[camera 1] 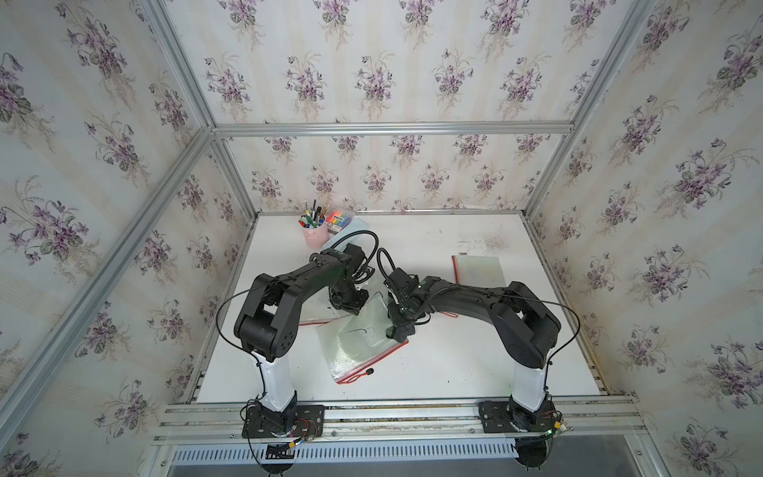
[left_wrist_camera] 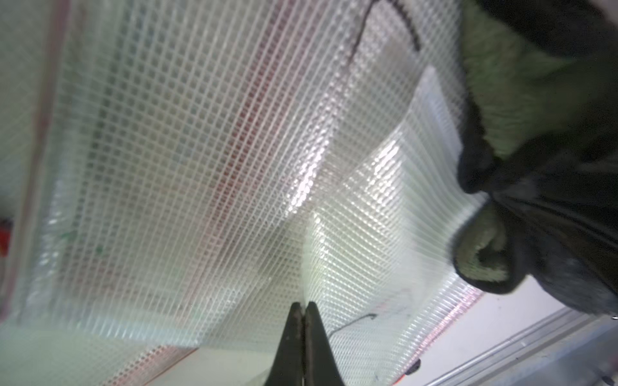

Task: Wipe the document bag
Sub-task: Move the document bag.

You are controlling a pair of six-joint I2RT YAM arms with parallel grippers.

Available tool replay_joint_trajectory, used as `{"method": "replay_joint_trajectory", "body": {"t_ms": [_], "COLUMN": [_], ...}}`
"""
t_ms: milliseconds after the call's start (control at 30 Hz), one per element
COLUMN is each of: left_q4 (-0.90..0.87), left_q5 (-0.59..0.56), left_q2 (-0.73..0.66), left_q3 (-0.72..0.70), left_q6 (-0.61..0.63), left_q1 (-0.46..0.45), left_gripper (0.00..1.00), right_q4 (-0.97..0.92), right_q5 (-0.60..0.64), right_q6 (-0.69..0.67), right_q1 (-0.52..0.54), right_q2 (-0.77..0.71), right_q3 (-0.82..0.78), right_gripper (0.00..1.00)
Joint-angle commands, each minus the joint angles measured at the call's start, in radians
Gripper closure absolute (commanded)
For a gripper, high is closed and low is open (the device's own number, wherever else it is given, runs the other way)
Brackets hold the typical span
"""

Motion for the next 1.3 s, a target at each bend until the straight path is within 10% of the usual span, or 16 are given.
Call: {"method": "replay_joint_trajectory", "body": {"t_ms": [0,367,767,1067,1267], "left_q4": [-0.031,0.238,0.843,0.796,0.612], "left_q5": [0.098,0.286,0.15,0.178,0.295], "left_q2": [-0.04,-0.1,-0.011,0.046,0.163], "left_q3": [0.02,-0.009,-0.186,-0.181,-0.04], "left_q6": [-0.032,-0.54,-1.115,-1.006,-0.771], "left_q1": [-0.001,0.0,-0.161,-0.192,-0.189], "left_gripper": [1.0,1.0,1.0,1.0,0.81], "right_q4": [0.057,-0.162,-0.098,0.071,0.156], "right_q5": [-0.001,0.085,0.025,0.067,0.013], "right_q6": [0.008,-0.151,0.008,0.077,-0.002], "right_q1": [-0.022,-0.29,-0.116,-0.104,-0.104], "right_q2": [-0.012,-0.345,-0.344,-0.275,-0.23], "right_q3": [-0.019,0.045,-0.106,-0.31,-0.361], "right_gripper": [0.91,0.9,0.9,0.9,0.91]}}
